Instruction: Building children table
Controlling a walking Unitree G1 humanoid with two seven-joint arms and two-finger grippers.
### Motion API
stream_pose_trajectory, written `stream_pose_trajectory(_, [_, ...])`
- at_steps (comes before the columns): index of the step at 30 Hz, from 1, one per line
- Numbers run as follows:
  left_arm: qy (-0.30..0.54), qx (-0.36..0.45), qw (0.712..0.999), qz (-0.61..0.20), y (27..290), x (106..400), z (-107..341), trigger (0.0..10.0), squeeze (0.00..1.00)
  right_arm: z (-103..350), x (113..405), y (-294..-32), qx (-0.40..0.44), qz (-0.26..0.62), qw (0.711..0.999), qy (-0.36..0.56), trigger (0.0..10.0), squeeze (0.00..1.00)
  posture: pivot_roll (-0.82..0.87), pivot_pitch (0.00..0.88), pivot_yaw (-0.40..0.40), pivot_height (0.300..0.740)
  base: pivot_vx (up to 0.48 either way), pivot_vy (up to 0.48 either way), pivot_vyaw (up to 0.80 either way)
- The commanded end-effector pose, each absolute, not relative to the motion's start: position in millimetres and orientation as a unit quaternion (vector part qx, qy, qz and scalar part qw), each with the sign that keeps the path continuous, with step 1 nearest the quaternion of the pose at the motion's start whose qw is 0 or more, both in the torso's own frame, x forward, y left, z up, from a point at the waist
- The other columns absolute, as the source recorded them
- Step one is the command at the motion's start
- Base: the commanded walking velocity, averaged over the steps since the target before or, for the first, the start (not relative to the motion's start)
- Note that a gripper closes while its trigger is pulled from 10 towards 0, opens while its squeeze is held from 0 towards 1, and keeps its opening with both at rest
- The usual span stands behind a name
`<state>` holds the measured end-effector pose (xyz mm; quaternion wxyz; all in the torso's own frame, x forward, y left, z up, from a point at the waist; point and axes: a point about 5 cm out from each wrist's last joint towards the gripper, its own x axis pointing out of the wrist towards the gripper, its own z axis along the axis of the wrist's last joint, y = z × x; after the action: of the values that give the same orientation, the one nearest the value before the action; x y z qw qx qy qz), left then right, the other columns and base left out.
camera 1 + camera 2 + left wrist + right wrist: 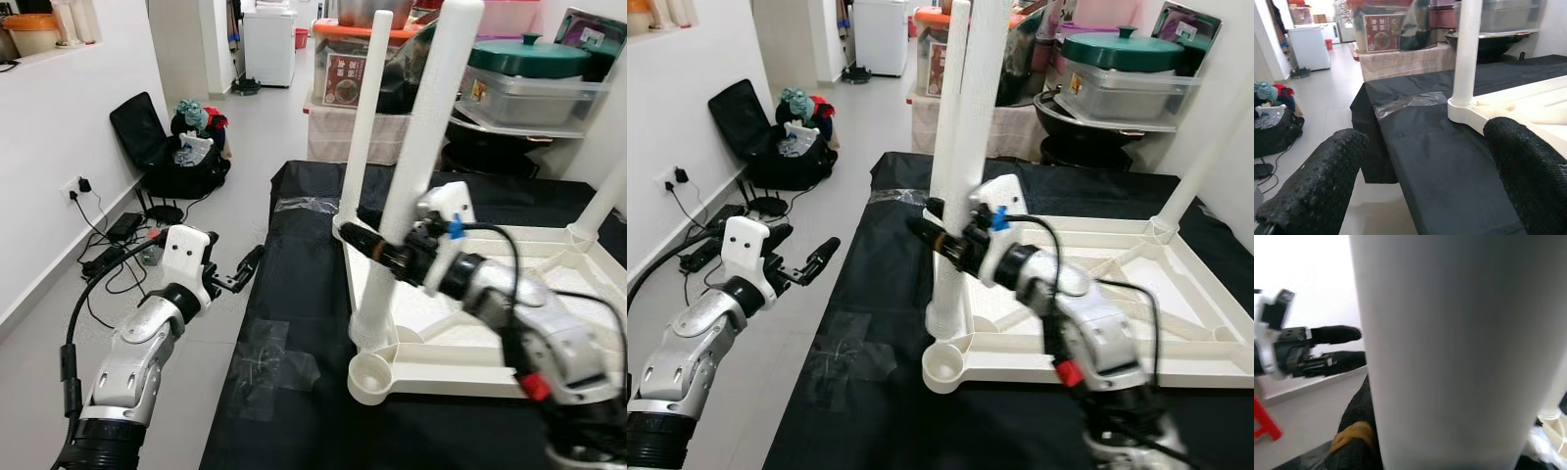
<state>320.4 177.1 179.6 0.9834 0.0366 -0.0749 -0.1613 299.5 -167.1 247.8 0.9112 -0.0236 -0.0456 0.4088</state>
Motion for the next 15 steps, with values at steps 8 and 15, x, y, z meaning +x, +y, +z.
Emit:
stream_pose_trajectory(8, [-0.058, 0.034, 0.985, -0.160, 180, 320, 173, 10.0, 0.00, 261, 291, -181, 0.032, 0.455, 0.888, -0.050, 10.0, 0.00, 0.06, 0.000, -0.075, 0.740, 0.000, 0.000, 0.00])
stream_pose_trajectory(15, [-0.057, 0.033, 0.984, -0.163, 179, 323, 174, 10.0, 0.00, 248, 287, -164, 0.029, 0.491, 0.870, -0.036, 10.0, 0.00, 0.07, 0.000, -0.071, 0.740, 0.000, 0.000, 0.00])
